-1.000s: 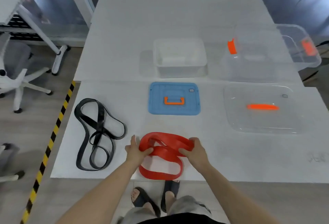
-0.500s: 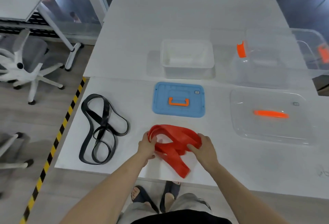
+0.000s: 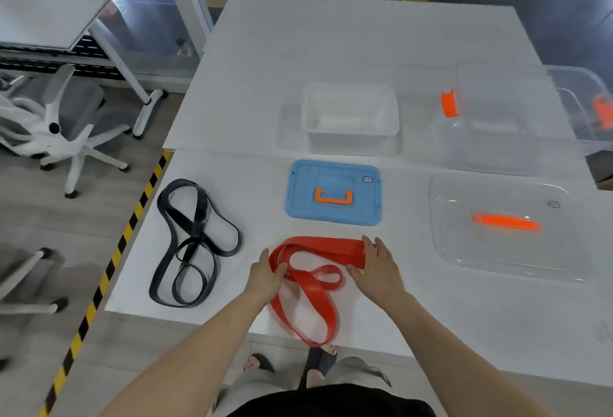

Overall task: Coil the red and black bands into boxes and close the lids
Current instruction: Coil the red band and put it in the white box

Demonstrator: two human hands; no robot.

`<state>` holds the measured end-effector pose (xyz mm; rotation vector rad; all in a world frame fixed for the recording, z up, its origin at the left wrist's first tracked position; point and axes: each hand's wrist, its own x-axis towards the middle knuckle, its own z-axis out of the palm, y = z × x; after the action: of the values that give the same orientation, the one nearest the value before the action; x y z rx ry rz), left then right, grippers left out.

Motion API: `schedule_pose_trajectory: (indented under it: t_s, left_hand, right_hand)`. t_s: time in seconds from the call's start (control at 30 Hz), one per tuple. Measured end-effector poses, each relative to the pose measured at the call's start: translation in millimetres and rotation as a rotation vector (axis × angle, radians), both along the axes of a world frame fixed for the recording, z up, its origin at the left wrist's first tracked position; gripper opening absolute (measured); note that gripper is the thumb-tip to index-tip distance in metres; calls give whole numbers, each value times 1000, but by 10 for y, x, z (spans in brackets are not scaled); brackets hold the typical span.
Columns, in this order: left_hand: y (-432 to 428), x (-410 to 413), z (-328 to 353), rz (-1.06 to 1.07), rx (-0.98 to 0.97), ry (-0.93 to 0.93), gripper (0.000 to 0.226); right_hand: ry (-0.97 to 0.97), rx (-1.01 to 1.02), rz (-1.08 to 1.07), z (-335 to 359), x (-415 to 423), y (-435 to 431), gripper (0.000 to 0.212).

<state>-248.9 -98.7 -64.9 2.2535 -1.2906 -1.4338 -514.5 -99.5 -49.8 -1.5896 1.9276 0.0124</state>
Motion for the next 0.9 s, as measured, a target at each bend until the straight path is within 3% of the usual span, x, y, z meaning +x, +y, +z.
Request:
schedule_pose_trajectory:
  t_s: [0.27,0.43,0.67,0.9]
  left_hand:
    - [-56,84,115,-52,-27,-11,68]
    - [3,217,213,-133,-128,-116,61]
    - [180,864,266,-291,-268,-341,56]
    - [355,1802,238,-160,-245,-466,50]
  right_hand:
    - [44,-33,106,64,114,-84,67]
    - [108,-141,177,176,348,-127,60]
    - [57,-191,324,244,1168,-198,54]
    - [44,-162,459,117,2213,-243,51]
